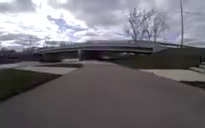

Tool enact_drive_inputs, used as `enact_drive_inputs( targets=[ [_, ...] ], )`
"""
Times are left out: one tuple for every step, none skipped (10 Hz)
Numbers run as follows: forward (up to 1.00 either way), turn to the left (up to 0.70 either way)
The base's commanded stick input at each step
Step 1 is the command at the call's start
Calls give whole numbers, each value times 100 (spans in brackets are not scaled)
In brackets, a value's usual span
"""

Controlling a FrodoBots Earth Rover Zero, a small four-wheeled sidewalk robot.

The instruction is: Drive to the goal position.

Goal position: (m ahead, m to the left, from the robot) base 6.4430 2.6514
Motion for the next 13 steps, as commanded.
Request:
enact_drive_inputs(
  targets=[
    [100, 0],
    [100, 0],
    [100, 0],
    [100, 0],
    [100, 0],
    [100, 0],
    [100, 0],
    [100, 0],
    [100, 2],
    [100, 2],
    [100, 24],
    [100, 40],
    [100, 40]
  ],
)
